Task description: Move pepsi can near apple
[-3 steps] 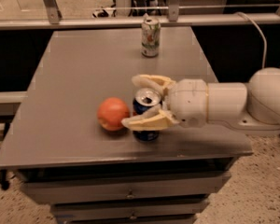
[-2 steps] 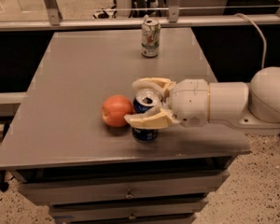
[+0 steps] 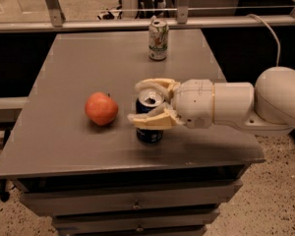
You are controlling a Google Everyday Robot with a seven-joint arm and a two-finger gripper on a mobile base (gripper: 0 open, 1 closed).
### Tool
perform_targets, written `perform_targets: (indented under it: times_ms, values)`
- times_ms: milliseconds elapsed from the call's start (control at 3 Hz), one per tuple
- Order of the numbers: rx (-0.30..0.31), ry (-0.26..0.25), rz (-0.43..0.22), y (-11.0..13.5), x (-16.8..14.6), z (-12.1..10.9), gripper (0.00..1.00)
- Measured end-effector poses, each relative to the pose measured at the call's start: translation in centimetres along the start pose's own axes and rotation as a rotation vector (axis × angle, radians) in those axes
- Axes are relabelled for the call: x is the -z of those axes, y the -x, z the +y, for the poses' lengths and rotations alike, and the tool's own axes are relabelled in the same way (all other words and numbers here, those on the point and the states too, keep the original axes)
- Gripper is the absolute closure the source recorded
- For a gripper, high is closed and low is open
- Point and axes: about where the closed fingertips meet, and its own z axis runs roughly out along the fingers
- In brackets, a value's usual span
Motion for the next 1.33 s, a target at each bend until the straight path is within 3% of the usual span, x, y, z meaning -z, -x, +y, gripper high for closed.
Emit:
perform_targets:
  times_ms: [1000,1333]
  values:
    - [0.002,0.002,0.000,0.4,-0.8,-1.1,1.00]
    - [0.020,-0.003,0.011,0.4,-2.4,-3.9,1.00]
